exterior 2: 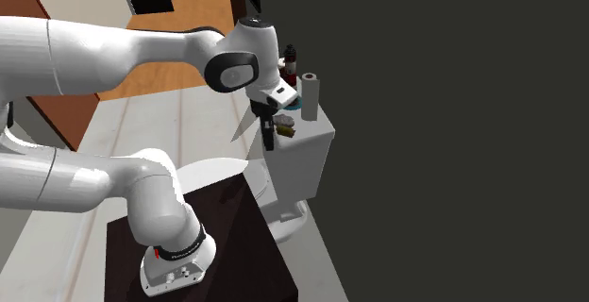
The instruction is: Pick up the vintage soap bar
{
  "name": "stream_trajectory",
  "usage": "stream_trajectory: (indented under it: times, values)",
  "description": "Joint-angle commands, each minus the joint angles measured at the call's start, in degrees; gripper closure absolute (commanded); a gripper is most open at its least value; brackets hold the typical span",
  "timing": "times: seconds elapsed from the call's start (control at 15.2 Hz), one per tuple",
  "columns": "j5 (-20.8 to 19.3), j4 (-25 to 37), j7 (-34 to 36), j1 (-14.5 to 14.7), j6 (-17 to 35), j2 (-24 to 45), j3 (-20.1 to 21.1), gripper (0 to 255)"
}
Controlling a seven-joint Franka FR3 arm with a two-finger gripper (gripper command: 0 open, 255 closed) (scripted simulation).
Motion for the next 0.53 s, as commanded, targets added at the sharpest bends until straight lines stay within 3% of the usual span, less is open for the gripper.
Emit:
stream_trajectory:
  times: [0.0, 0.46]
  values:
    - [2.6, -1.0, 4.6, 0.5, 4.6, 2.3, 2.7, 0]
    - [8.5, -0.7, 18.3, 0.4, 21.0, 14.2, 11.6, 0]
